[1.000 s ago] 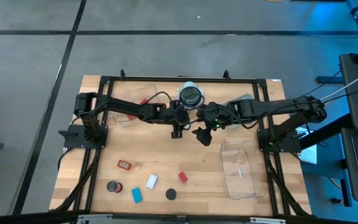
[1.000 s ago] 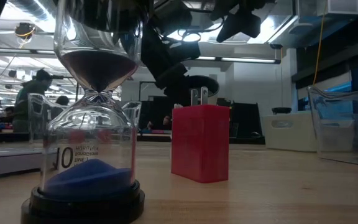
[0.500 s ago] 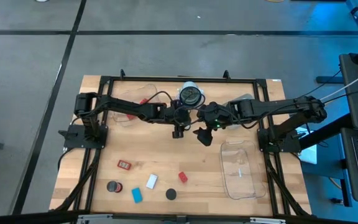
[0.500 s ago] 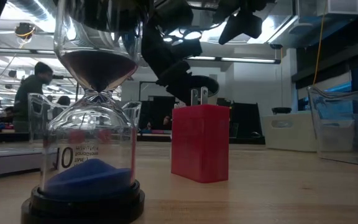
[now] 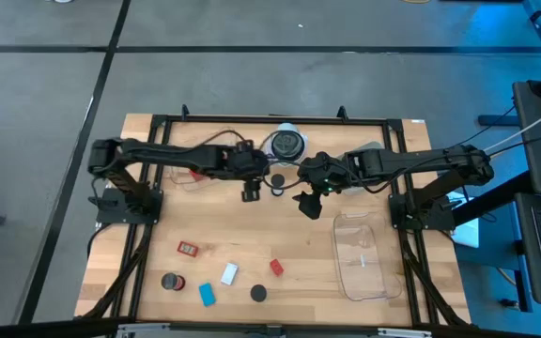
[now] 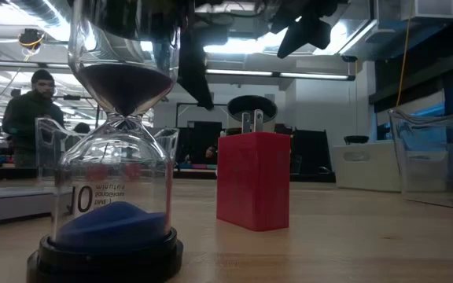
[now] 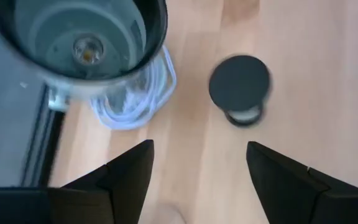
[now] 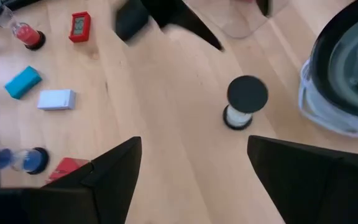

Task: Pick & Place Office items
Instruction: Put the white hourglass into the gray bin

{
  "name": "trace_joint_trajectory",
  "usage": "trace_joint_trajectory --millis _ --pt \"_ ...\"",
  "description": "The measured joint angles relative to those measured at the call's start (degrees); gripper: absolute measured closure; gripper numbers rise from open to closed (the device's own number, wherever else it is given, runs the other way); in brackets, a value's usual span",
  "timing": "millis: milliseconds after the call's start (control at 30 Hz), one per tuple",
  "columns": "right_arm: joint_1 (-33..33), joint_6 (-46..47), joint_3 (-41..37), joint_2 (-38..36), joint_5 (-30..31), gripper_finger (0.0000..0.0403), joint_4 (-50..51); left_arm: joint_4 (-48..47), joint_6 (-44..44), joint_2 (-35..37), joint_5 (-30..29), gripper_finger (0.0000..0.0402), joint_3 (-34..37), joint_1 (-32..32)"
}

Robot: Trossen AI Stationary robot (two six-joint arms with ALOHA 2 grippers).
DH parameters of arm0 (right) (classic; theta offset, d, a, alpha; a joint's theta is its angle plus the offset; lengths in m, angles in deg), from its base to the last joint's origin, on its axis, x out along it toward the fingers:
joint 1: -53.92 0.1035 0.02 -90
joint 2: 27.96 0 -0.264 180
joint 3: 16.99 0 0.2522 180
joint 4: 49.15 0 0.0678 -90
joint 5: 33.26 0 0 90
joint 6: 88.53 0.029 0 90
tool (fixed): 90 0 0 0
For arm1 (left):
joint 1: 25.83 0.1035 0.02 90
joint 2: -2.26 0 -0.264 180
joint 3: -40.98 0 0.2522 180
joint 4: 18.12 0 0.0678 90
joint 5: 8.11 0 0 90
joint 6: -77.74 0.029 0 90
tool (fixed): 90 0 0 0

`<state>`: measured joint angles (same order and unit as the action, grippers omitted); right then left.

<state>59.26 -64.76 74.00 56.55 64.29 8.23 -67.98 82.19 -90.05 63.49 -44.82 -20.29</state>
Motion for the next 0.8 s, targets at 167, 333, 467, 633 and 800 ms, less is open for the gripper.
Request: trace_joint_trajectory --millis 167,333,467,633,800 --pt "0.0 -2.0 0.0 0.0 5.7 0.0106 -2.0 -5.1 -6.2 9.1 0.1 0.0172 3.3 -0.8" --pt "-1.2 -3.3 0.0 0.5 6.6 0.0106 -3.1 -5.8 -14.3 19.5 -0.4 0.0186 10.4 -2.2" --pt "-2.7 -3.7 0.0 1.3 6.5 0.0096 -4.3 -5.4 -20.6 26.5 -3.1 0.0189 16.0 -4.1" --pt "-4.2 -6.2 0.0 4.0 4.0 0.0057 -6.9 -5.0 -25.3 32.9 -6.5 0.0188 21.2 -7.0" --pt "-5.7 -6.8 0.0 7.6 4.7 0.0016 -9.1 -4.1 -26.7 37.1 -9.8 0.0189 24.5 -9.4"
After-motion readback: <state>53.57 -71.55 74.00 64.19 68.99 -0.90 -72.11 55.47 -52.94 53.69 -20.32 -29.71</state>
